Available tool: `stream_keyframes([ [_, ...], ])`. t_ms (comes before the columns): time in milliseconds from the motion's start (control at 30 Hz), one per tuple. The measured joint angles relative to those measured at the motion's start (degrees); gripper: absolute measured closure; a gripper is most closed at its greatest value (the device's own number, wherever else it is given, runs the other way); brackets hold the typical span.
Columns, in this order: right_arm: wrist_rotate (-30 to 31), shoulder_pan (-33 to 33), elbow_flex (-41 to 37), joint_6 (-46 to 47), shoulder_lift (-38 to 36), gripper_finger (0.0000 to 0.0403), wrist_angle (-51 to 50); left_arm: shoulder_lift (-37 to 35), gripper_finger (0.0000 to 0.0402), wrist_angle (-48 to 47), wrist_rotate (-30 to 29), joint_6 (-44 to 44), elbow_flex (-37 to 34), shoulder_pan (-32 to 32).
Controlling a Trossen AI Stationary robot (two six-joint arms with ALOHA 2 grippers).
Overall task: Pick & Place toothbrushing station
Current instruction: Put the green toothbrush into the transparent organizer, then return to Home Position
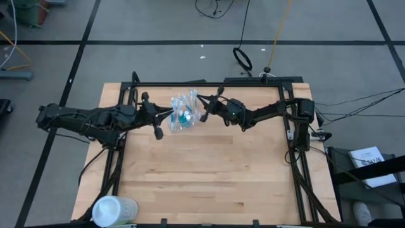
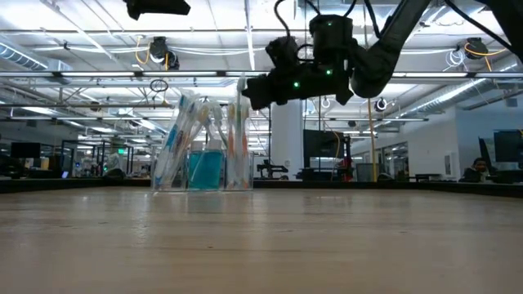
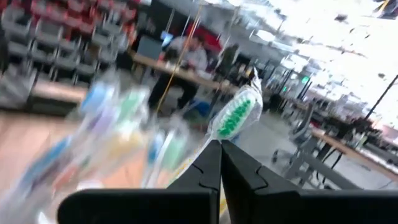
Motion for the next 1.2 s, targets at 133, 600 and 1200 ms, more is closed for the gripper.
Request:
stream_keyframes([
  [133,-0.06,-0.02,0.00,-0.08,0.09,0.0403,-6.34,0.00,0.0357,-1.26,0.00,-0.79,0.00,0.00],
  [600,-0.03,1.89,0.00,-1.21,-0.04,0.0401,-16.59,0.02,0.0357,-8.60,0.33,-12.71,0.00,-1.23],
  [1200,19.78,9.39,-0.26,-8.54,-13.35,0.0275,-42.40,-3.04,0.0357,-11.84,0.32,-18.80,-0.04,-4.55],
])
